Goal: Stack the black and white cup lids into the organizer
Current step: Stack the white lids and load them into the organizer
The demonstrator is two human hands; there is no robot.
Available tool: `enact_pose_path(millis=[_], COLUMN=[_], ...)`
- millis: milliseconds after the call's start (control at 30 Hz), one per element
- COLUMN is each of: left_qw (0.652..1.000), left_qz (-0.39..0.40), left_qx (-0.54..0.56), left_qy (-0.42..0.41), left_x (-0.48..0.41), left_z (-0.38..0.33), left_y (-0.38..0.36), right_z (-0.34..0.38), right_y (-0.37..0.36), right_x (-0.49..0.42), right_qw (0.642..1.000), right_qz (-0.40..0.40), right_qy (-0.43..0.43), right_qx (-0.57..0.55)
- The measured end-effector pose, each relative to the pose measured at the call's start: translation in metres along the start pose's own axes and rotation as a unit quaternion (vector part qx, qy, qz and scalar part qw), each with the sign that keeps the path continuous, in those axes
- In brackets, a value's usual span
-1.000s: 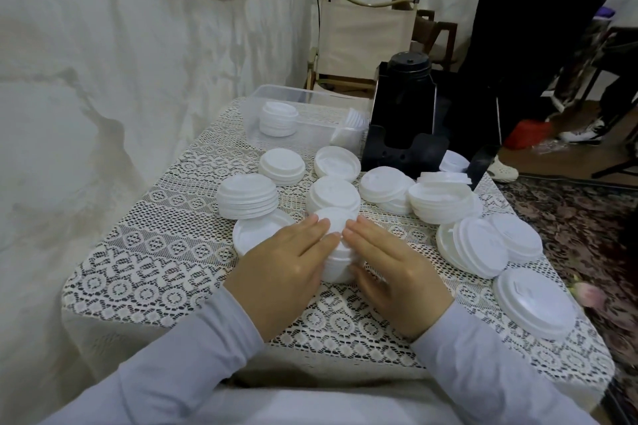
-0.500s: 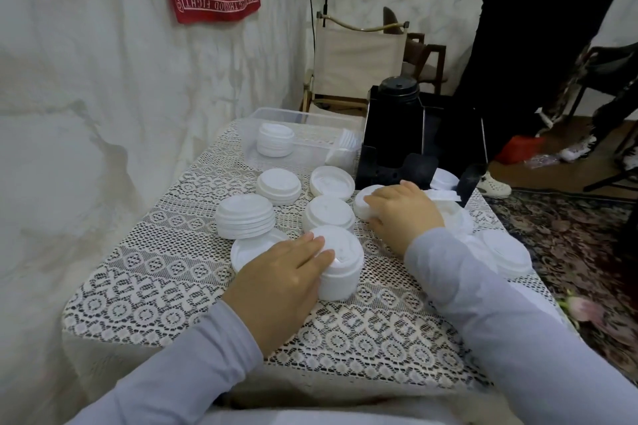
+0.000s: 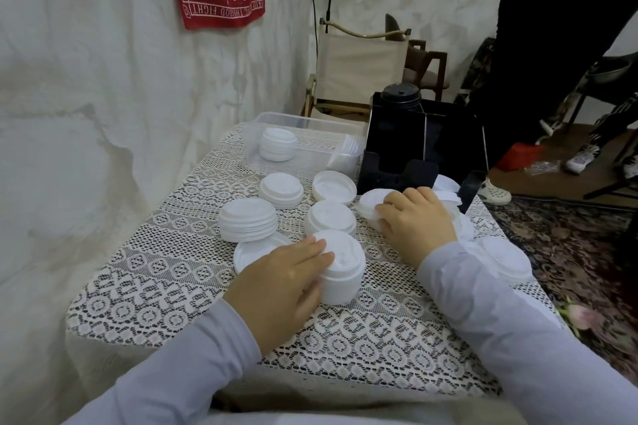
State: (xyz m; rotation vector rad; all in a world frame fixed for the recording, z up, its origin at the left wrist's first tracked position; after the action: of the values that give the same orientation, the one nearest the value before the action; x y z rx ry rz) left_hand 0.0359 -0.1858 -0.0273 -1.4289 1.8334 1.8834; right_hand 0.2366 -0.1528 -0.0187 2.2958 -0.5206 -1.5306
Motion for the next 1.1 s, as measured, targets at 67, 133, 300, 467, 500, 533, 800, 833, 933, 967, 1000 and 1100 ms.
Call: enact_pose_path(millis=[67,133,300,467,500,533,800,833,933,967,1000,1100], left_qw=[1.0,0.999,0.999,0.998,0.998,0.998,0.882,0.869,0.887,0.899,0.909,0.947], left_qz=[0.005,0.009,0.024,0.035,0.023,0.003,-0.046,-0.053,-0.103,-0.122,-0.137,-0.178], left_qx=[0.014,0.024,0.008,0.024,0.027,0.036,0.383,0.408,0.368,0.338,0.308,0.201], left_qy=[0.023,0.043,0.043,0.051,0.048,0.045,0.271,0.276,0.258,0.253,0.246,0.176], left_x=[0.0,-0.001,-0.001,0.0,-0.002,-0.005,-0.024,-0.024,-0.023,-0.022,-0.022,-0.024], left_z=[0.003,0.005,0.004,0.005,0.003,0.0,-0.01,-0.009,-0.002,0.002,0.005,0.008], left_y=[0.0,0.0,0.0,0.002,0.005,0.008,0.02,0.02,0.027,0.03,0.033,0.038], right_z=[-0.006,-0.01,-0.013,-0.02,-0.021,-0.021,0.016,0.019,0.022,0.021,0.021,0.026], right_y=[0.015,0.026,0.04,0.064,0.071,0.078,0.107,0.104,0.092,0.087,0.083,0.074], right_x=[0.003,0.003,0.001,-0.004,-0.006,-0.009,-0.019,-0.017,-0.007,-0.004,-0.001,0.003], right_qw=[0.997,0.994,0.987,0.97,0.963,0.954,0.849,0.849,0.853,0.856,0.858,0.861], right_qz=[-0.068,-0.104,-0.138,-0.217,-0.237,-0.257,-0.298,-0.288,-0.235,-0.214,-0.191,-0.128], right_qy=[-0.001,-0.001,-0.026,-0.045,-0.061,-0.081,-0.222,-0.222,-0.224,-0.225,-0.229,-0.235], right_qx=[-0.029,-0.045,-0.084,-0.095,-0.112,-0.134,-0.377,-0.382,-0.409,-0.414,-0.418,-0.433])
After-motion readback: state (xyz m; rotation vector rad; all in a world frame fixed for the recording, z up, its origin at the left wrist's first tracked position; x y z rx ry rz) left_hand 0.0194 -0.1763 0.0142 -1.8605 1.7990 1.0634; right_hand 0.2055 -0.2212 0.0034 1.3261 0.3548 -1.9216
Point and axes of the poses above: each hand's wrist, its own x-axis away from the middle knuckle, its own y-axis out of the back of the hand, z = x × y, the point moved 6 cm from there along -x, towards the middle knuckle, and after that the axes turned 15 degrees about -z, right-handed, at the moved point
